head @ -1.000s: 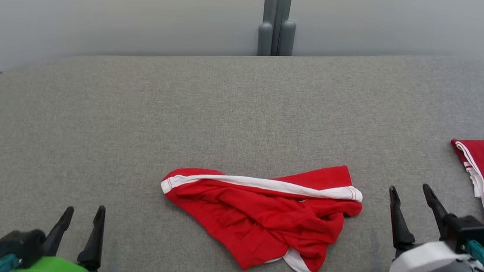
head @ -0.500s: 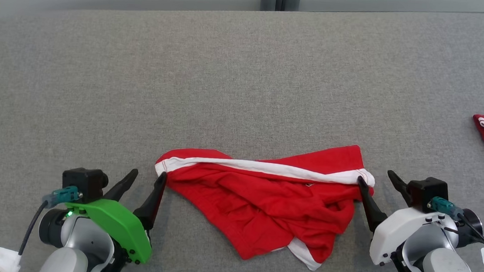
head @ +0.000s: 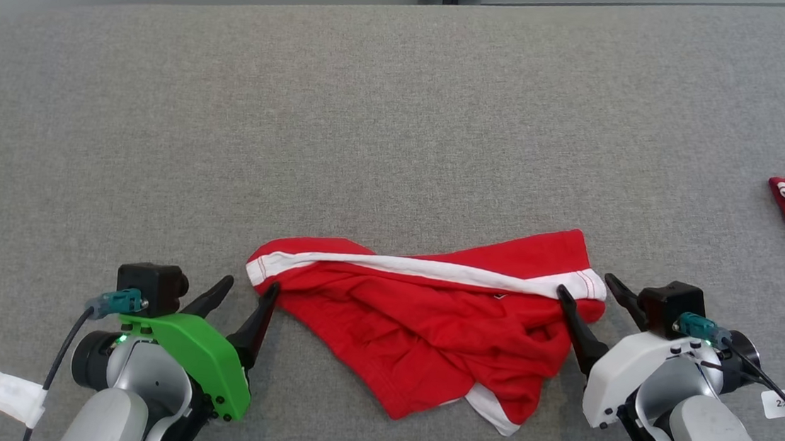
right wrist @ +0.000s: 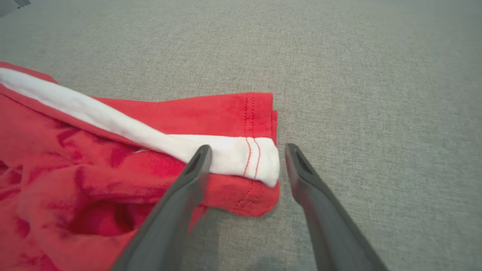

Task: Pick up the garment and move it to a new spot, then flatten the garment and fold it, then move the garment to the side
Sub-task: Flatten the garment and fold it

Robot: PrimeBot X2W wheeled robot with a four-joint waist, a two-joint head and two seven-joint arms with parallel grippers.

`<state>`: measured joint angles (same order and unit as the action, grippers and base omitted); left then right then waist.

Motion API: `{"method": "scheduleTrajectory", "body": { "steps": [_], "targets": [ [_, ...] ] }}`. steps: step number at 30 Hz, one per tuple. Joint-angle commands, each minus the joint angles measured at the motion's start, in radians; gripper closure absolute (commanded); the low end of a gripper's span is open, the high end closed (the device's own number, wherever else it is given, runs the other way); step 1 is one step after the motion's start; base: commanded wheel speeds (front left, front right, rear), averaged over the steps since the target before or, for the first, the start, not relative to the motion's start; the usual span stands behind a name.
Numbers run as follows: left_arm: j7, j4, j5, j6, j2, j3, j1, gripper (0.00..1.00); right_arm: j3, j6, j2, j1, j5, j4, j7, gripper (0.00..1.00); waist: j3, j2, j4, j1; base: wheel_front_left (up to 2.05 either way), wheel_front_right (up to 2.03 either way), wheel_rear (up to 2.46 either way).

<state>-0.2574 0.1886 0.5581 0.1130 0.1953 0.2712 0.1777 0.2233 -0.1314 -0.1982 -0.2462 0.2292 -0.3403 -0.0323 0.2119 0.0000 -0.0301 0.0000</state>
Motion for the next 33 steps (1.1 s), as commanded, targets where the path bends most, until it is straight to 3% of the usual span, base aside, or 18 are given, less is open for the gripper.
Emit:
{"method": "scheduleTrajectory", "body": {
  "steps": [1,32,33],
  "targets": [
    [0.001,0.006,-0.004,0.0,0.0,0.003,0.019,0.0,0.003,0.001,0.0,-0.006,0.006,-0.005,0.006,0.0,0.001,0.0,0.002,0.0,0.0,0.0,0.0],
    [-0.015,0.089,0.096,0.015,-0.004,0.048,0.112,0.0,0.036,0.001,-0.013,-0.037,0.043,-0.049,0.022,0.0,0.034,0.0,-0.008,0.0,0.0,0.0,0.0],
    [-0.014,0.088,0.098,0.016,-0.003,0.05,0.113,0.04,0.037,0.001,-0.014,-0.037,0.044,-0.049,0.022,0.0,0.034,0.0,-0.008,0.0,0.0,0.0,0.0]
  ]
}}
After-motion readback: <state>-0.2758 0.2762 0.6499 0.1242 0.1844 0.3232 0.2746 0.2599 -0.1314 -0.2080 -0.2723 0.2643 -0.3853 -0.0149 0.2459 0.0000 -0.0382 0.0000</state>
